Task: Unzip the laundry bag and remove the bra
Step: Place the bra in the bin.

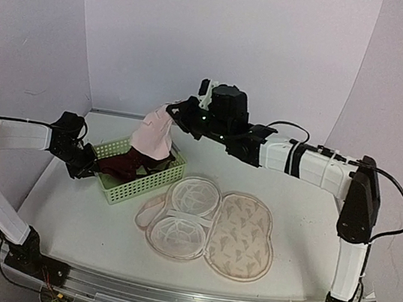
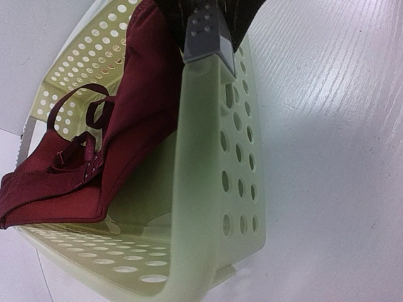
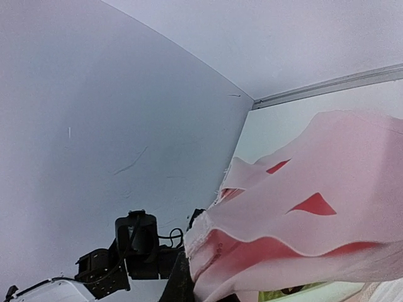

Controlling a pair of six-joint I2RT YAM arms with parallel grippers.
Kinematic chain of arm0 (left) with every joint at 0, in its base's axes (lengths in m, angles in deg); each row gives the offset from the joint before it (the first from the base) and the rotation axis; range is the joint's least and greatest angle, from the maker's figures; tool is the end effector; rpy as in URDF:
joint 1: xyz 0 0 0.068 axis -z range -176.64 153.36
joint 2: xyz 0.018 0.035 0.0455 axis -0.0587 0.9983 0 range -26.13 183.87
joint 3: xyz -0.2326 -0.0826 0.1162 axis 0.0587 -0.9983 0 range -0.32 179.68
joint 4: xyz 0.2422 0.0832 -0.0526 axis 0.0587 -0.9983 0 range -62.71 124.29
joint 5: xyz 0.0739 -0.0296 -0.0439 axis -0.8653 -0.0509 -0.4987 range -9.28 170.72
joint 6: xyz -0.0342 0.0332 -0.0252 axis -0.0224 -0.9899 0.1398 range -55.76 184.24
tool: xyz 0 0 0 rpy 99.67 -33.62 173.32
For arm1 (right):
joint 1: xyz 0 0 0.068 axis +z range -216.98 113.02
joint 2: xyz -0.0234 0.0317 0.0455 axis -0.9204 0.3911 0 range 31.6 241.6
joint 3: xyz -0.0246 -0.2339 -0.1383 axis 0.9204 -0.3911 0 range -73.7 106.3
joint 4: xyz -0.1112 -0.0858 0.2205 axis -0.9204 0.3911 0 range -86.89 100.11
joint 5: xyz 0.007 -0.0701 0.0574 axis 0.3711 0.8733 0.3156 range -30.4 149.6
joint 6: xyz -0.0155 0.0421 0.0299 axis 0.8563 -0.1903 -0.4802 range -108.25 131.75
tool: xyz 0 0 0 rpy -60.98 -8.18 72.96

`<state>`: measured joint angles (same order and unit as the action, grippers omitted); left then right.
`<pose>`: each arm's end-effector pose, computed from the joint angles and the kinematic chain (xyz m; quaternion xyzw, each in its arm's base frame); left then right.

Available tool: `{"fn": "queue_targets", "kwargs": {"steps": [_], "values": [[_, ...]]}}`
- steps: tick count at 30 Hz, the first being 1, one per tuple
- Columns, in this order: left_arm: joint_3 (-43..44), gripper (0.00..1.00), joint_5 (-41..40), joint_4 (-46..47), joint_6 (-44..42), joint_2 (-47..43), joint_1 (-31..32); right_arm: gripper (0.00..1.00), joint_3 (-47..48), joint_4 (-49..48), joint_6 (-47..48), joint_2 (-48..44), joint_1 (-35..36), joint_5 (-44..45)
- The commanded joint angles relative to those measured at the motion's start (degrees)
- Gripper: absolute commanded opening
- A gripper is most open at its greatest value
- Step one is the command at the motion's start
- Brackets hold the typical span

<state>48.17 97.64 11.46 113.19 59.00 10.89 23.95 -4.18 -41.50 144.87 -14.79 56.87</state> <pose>0.2811 -0.0476 0.1855 -0.3012 0.9062 -0.2484 0.1624 0.2959 0.3841 0.3319 -0.0085 0.7565 0.5310 0.3816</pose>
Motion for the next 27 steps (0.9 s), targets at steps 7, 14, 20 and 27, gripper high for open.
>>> {"fn": "queue_targets", "kwargs": {"steps": [7, 14, 20, 27], "values": [[0.7, 0.00, 2.0, 5.2, 1.0, -2.4, -0.1, 0.00, 17.2, 0.3, -3.6, 13.0, 2.4, 4.8], [-0.3, 0.00, 1.9, 5.8, 1.3, -3.2, -0.1, 0.00, 24.2, 1.6, -6.5, 20.8, 3.4, 3.8], [-0.4, 0.00, 2.4, 5.9, 1.2, -3.0, -0.1, 0.00, 28.3, 2.3, -9.2, 26.6, 3.4, 1.2], [-0.7, 0.00, 3.0, 6.1, 0.7, -1.9, -0.1, 0.00, 29.1, 3.0, -10.0, 31.3, 3.3, 0.7]]}}
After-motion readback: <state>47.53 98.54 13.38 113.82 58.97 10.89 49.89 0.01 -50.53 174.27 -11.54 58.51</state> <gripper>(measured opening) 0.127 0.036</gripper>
